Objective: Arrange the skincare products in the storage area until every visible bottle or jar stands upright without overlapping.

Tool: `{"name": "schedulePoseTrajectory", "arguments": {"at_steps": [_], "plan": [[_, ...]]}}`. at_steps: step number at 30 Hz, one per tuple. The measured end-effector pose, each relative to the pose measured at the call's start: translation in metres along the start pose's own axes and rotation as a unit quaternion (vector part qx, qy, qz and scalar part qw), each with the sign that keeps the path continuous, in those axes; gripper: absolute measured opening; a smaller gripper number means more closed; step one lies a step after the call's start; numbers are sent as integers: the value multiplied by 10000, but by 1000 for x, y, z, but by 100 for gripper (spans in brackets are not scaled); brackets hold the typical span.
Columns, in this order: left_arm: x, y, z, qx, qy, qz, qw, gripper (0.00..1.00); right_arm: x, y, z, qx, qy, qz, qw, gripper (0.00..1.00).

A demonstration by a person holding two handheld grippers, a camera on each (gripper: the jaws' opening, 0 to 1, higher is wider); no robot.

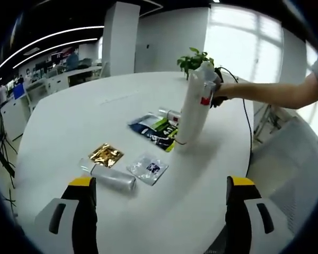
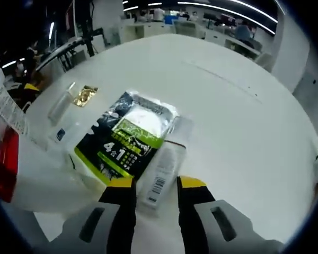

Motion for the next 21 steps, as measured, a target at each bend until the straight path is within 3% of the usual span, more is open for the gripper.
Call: {"name": "schedulePoseTrajectory", "arguments": {"at_steps": [5,9,10,13,21], "plan": [[0,0,0,9,21,0,10000,94,0,1,1,104,-53,-183,9998,28],[0,0,0,18,14,15,10000,94,0,3,5,477,51,-489,9977,27],[0,0,0,22,6,12,10000,94,-1,4,4,178,-12,-474,9987,27],[0,0,-1,34,-2,13,10000,93,-2,2,5,288,-4,-434,9986,26],[0,1,-1,29,4,-6,10000,93,-2,1,9,0,4,-315,9995,21]]}}
Point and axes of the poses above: the point that each gripper's makers call its tool centre point, and the gripper's own axes: x roughly backward along the fingers, z roughly to its right, y roughly out of its underside, the point moved 5 cm from there along x, roughly backward along the fingers, and after that the axes turned 13 degrees about -y, right-handed, at the moved point
